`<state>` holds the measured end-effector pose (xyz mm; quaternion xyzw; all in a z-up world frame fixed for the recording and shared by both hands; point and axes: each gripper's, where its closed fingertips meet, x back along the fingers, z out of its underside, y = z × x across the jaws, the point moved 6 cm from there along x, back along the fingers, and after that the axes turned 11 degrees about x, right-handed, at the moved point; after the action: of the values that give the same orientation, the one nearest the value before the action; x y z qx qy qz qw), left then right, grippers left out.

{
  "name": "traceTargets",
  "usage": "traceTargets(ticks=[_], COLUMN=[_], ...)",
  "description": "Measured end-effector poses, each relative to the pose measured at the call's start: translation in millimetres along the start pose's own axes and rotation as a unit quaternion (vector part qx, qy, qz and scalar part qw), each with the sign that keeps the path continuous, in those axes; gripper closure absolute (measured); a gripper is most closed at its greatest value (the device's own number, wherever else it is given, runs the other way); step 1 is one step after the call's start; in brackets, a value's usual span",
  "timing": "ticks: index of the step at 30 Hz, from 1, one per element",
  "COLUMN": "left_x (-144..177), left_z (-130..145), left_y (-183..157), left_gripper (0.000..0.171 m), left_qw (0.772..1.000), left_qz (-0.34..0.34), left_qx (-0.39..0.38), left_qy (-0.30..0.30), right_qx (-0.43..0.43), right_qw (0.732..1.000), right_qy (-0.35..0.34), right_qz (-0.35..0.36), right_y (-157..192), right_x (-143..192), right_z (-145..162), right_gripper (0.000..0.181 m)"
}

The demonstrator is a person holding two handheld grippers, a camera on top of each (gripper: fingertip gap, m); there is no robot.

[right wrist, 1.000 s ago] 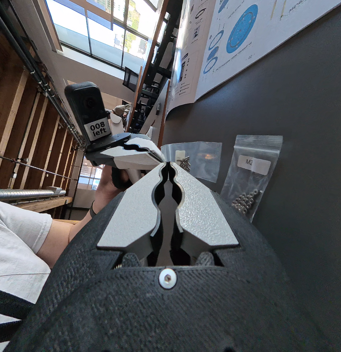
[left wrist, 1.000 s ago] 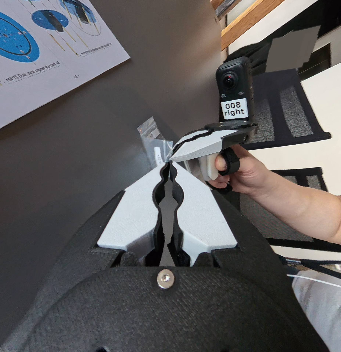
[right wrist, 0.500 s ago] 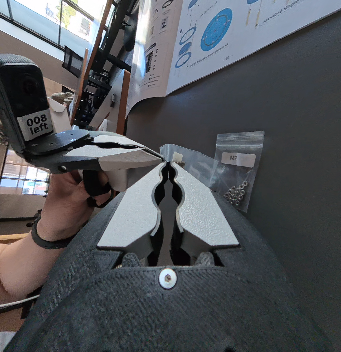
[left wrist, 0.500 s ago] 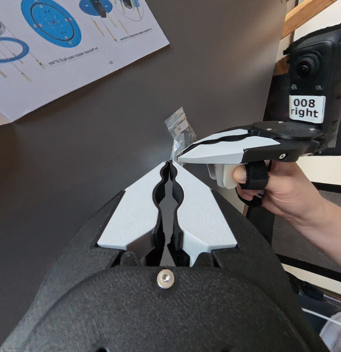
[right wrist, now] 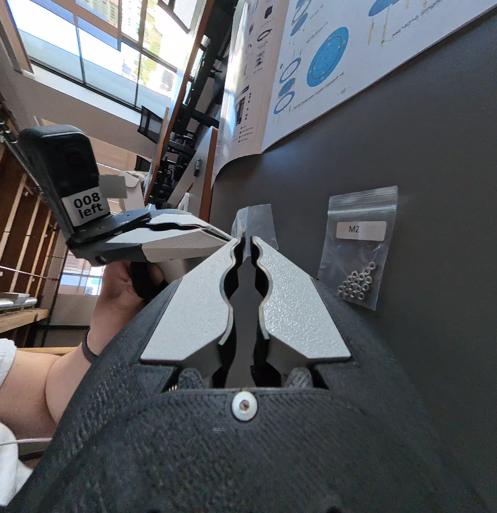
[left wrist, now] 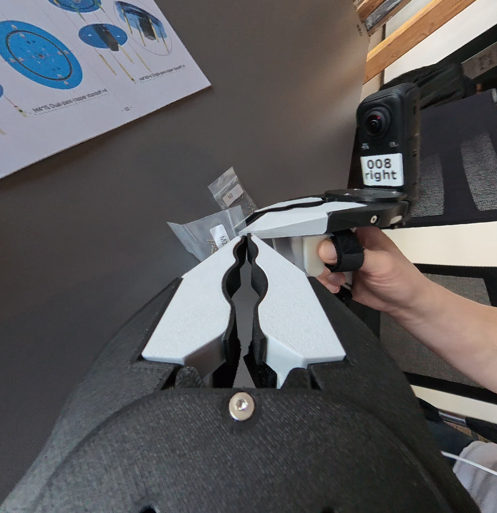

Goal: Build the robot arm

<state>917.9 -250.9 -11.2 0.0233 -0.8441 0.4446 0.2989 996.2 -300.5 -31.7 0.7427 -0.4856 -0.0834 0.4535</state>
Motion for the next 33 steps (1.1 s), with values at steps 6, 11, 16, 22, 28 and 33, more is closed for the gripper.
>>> traceTargets(ticks=[6, 11, 16, 22, 28, 33], left_x=[9.8, 12.1, 10.7, 5.0, 3.4, 3.4], left_z=[-3.9, -1.7, -3.1, -1.4, 0.3, 1.1], left_y=[-8.1, -9.3, -1.6, 1.5, -0.2, 0.1], left_gripper=[0.171, 0.171, 0.146, 0.148, 0.164, 0.161], left_qw=[0.998, 0.996, 0.989, 0.995, 0.989, 0.988], left_qz=[0.061, 0.088, 0.117, 0.067, 0.101, 0.106], left_qx=[0.002, 0.013, 0.091, 0.073, 0.105, 0.113], left_qy=[0.002, 0.002, -0.022, -0.021, -0.02, -0.011], right_qx=[-0.051, -0.018, 0.111, 0.168, 0.172, 0.184], right_qw=[0.99, 0.992, 0.994, 0.985, 0.984, 0.982], right_qy=[-0.031, -0.012, 0.013, 0.027, 0.024, 0.026], right_qz=[-0.129, -0.122, -0.014, 0.033, 0.031, 0.042], right_y=[4.3, 6.4, 15.1, 18.7, 18.4, 17.5], right_x=[6.7, 8.6, 9.5, 11.4, 13.0, 14.7], right_z=[-3.3, -4.4, -6.7, -7.6, -5.8, -3.7], right_gripper=[0.181, 0.181, 0.181, 0.181, 0.181, 0.181])
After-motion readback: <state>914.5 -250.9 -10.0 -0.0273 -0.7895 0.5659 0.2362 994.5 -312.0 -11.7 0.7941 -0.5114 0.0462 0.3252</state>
